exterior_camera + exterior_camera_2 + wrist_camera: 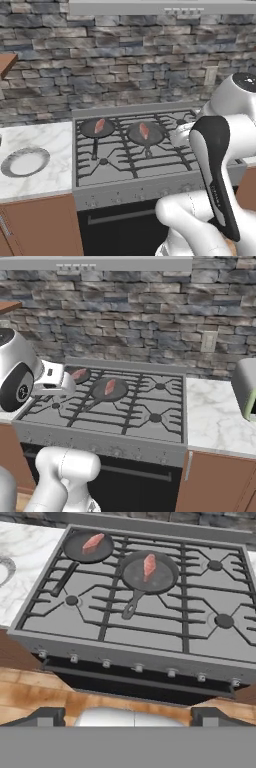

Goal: Place one of the steaks on the plate and the other in the bowl. Then place the bowl in the fridge.

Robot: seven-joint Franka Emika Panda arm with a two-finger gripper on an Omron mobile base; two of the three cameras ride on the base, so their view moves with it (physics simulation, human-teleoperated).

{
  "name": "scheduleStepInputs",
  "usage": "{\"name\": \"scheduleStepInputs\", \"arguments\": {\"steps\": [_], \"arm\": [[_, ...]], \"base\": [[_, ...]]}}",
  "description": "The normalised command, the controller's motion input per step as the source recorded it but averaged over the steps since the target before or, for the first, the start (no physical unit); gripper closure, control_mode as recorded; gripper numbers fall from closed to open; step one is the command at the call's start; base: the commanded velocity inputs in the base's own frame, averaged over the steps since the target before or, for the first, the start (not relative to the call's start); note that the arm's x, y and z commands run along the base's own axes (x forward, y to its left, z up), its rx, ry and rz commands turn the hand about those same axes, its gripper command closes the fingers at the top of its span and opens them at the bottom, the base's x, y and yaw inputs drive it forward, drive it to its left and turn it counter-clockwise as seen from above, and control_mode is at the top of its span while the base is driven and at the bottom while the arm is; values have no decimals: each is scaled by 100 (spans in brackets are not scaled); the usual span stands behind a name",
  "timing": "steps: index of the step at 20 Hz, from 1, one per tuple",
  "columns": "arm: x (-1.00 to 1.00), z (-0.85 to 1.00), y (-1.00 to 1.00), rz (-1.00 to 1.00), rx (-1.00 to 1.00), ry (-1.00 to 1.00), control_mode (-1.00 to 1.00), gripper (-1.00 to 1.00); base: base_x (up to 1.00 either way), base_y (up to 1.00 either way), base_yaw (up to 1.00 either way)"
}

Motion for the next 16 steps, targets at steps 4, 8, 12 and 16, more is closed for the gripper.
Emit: {"name": "scheduleStepInputs", "arguments": {"steps": [4,8,12,16], "arm": [[0,0,0,0,0,0,100,-100],[0,0,0,0,0,0,100,-100],[0,0,0,0,0,0,100,-100],[0,0,0,0,0,0,100,-100]], "base": [[12,37,0],[23,29,0],[0,76,0],[5,57,0]]}}
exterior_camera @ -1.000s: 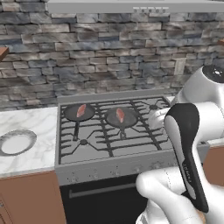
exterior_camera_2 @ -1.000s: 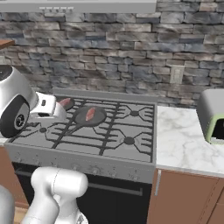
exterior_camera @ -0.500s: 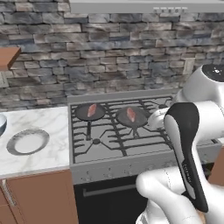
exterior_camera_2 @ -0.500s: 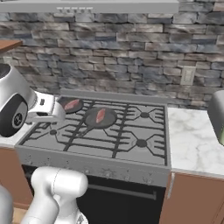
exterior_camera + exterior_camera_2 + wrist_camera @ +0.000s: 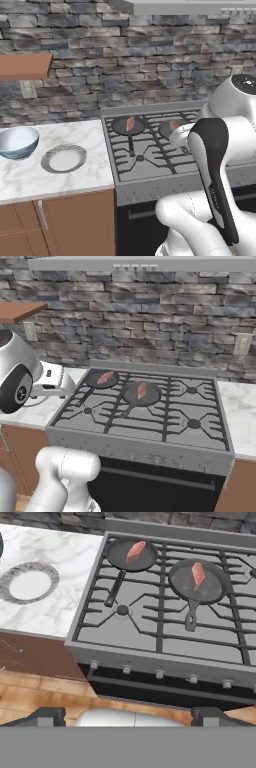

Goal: Place one of the steaks on the plate and the other in the bowl. Then place the bowl in the fridge.

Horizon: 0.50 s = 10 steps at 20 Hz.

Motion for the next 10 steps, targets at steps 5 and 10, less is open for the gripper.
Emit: {"name": "scheduleStepInputs", "arguments": {"steps": [5,10], "arm": [[0,0,0,0,0,0,100,-100],[0,0,0,0,0,0,100,-100]], "base": [[10,51,0],[18,26,0]]}}
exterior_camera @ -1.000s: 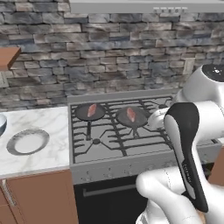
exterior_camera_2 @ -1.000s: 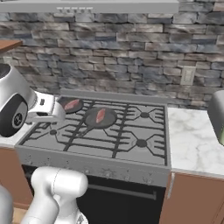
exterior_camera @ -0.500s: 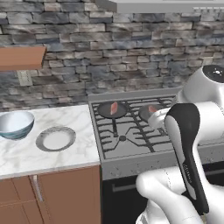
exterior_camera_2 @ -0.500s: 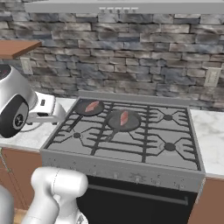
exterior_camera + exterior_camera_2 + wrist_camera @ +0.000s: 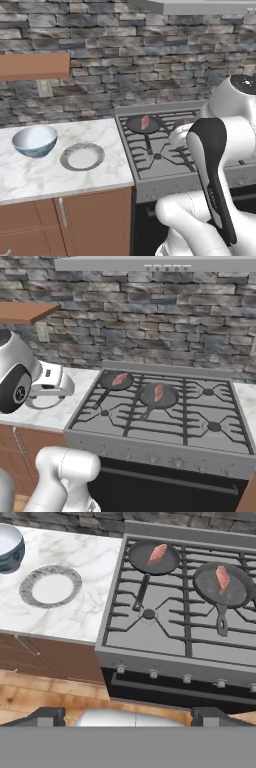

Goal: Place one of the steaks on the plate and the other in the bowl. Then place the bowl in the fridge.

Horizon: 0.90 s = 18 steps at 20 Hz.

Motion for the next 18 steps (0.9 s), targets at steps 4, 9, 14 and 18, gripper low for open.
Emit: {"name": "scheduleStepInputs", "arguments": {"steps": [4,9,14,18], "arm": [[0,0,0,0,0,0,100,-100],[0,0,0,0,0,0,100,-100],[0,0,0,0,0,0,100,-100],[0,0,0,0,0,0,100,-100]], "base": [[46,15,0],[23,71,0],[50,4,0],[99,-13,0]]}}
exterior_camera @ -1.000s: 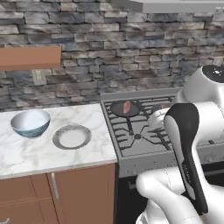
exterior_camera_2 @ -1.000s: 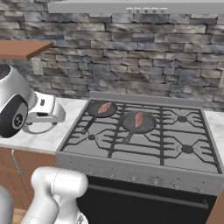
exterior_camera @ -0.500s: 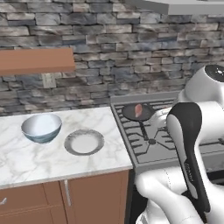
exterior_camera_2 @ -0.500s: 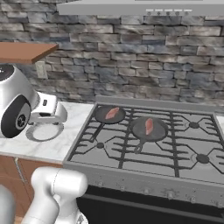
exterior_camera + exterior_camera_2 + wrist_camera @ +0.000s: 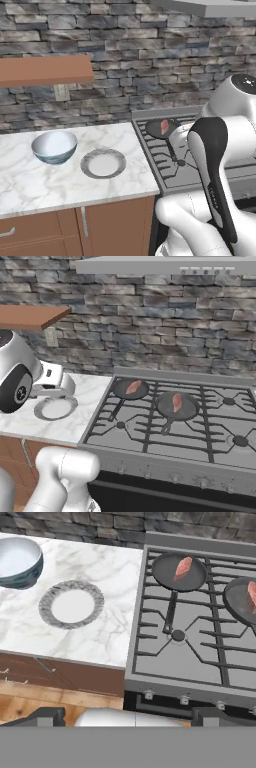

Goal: Place one of the steaks on the plate and the other in the bowl. Then place the bowl in the fridge.

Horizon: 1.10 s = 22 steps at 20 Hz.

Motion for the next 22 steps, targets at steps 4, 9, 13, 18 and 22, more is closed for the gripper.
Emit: {"name": "scheduleStepInputs", "arguments": {"steps": [4,9,13,18,22], "arm": [[0,0,0,0,0,0,100,-100],[0,0,0,0,0,0,100,-100],[75,-1,-3,-1,4,17,-100,-100],[100,-2,-29,0,3,21,-100,-100],[86,-37,-20,0,-1,15,-100,-100]], "base": [[100,15,-4],[100,13,-14],[25,0,-2],[0,0,0],[0,0,0]]}}
